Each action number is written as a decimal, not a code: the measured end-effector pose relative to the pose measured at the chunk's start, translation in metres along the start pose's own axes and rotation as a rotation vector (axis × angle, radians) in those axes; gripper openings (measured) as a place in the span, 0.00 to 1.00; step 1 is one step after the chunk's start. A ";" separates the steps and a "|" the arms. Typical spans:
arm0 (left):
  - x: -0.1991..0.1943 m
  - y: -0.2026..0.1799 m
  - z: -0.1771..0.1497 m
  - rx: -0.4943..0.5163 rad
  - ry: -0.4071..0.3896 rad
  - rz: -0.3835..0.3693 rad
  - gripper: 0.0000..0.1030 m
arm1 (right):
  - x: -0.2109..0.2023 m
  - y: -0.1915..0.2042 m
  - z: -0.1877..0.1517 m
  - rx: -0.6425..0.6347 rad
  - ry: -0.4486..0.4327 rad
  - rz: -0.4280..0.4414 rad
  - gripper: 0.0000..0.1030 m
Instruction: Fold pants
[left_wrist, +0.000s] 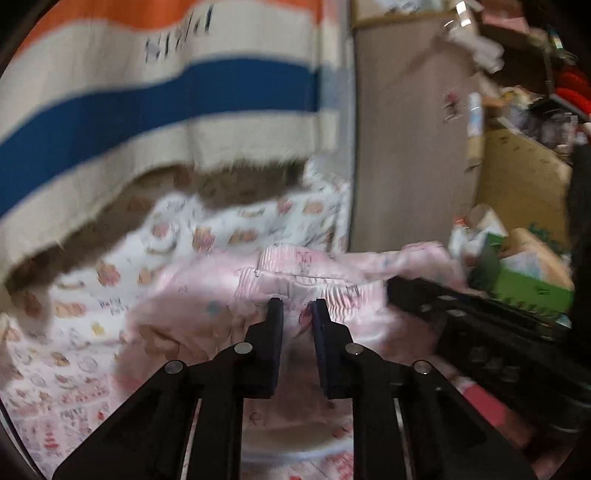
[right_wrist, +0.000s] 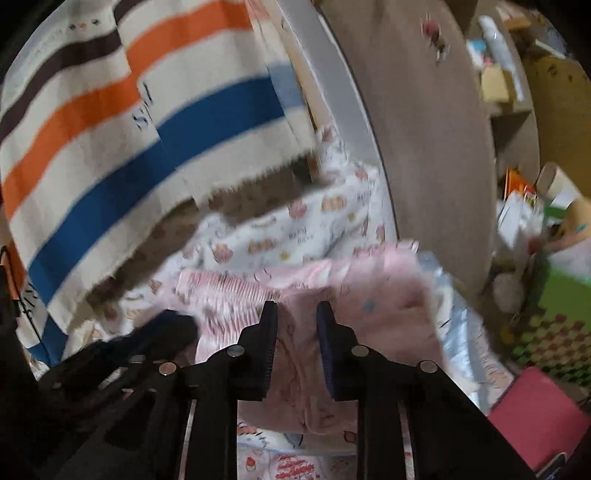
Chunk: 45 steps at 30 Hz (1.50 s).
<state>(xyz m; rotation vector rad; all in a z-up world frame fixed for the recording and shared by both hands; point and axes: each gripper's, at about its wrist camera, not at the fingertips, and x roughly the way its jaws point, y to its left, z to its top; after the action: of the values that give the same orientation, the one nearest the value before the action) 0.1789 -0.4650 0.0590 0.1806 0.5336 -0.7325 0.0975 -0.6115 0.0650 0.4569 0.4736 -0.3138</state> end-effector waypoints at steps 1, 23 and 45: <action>0.007 0.006 0.000 -0.025 -0.004 -0.007 0.15 | 0.008 -0.004 0.000 0.005 -0.004 0.004 0.23; -0.011 0.029 -0.008 0.029 -0.137 -0.115 0.18 | 0.008 0.006 -0.011 -0.177 -0.071 -0.025 0.23; -0.171 0.097 -0.069 0.013 -0.379 0.076 0.99 | -0.105 0.056 -0.062 -0.228 -0.340 0.024 1.00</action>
<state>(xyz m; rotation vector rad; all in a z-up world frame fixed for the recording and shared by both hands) 0.1112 -0.2703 0.0866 0.0702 0.1603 -0.6759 0.0078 -0.5136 0.0878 0.1805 0.1685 -0.3030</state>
